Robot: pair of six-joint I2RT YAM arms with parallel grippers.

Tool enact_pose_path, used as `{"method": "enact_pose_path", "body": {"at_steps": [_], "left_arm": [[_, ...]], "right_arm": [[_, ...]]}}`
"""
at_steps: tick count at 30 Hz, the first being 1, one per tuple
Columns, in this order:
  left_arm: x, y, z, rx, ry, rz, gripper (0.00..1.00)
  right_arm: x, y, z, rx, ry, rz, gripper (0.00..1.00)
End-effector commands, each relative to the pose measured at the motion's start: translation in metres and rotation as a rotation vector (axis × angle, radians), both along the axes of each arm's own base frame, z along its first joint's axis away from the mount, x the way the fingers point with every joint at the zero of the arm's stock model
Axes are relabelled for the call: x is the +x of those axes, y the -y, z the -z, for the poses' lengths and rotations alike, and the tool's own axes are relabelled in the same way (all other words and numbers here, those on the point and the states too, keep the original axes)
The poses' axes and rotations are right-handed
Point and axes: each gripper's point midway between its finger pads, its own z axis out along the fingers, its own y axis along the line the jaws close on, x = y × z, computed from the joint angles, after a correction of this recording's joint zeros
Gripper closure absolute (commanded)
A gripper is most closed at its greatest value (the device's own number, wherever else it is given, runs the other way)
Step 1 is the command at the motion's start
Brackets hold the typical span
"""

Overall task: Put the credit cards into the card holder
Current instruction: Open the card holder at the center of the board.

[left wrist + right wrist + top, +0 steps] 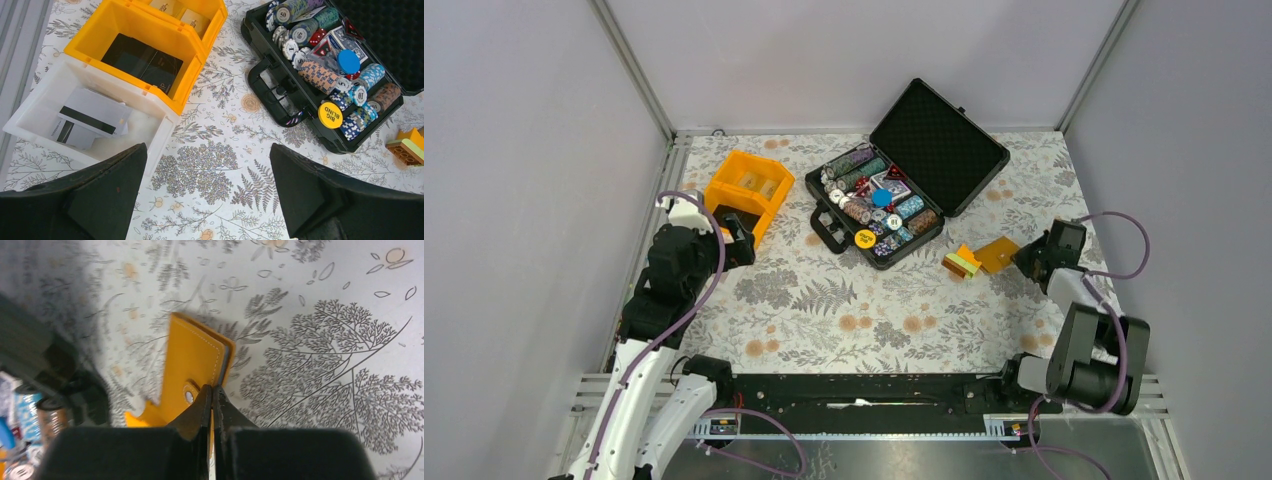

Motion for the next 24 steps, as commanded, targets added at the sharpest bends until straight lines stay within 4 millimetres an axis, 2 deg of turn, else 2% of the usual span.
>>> {"method": "enact_pose_path", "body": {"at_steps": [1, 7, 11, 13, 17, 22, 24], "left_arm": [[0.005, 0.006, -0.010, -0.006, 0.042, 0.029, 0.01], [0.005, 0.009, -0.010, -0.015, 0.042, 0.045, 0.01], [0.003, 0.016, -0.010, -0.024, 0.045, 0.082, 0.01], [0.003, 0.021, -0.011, -0.034, 0.053, 0.111, 0.01], [-0.004, 0.051, -0.018, -0.121, 0.060, 0.259, 0.01], [-0.022, 0.098, -0.038, -0.371, 0.088, 0.455, 0.01], [-0.028, 0.118, -0.046, -0.487, 0.115, 0.541, 0.01]], "right_arm": [[0.003, -0.008, -0.046, -0.028, 0.125, -0.041, 1.00], [0.001, -0.017, -0.105, -0.065, 0.271, -0.097, 1.00], [0.005, -0.038, -0.139, -0.041, 0.371, -0.209, 1.00], [0.006, -0.055, -0.154, -0.030, 0.411, -0.296, 1.00], [0.005, -0.098, -0.179, 0.012, 0.482, -0.468, 1.00], [-0.012, -0.164, -0.215, 0.087, 0.607, -0.722, 1.00], [-0.022, -0.197, -0.231, 0.125, 0.671, -0.844, 1.00]]}}
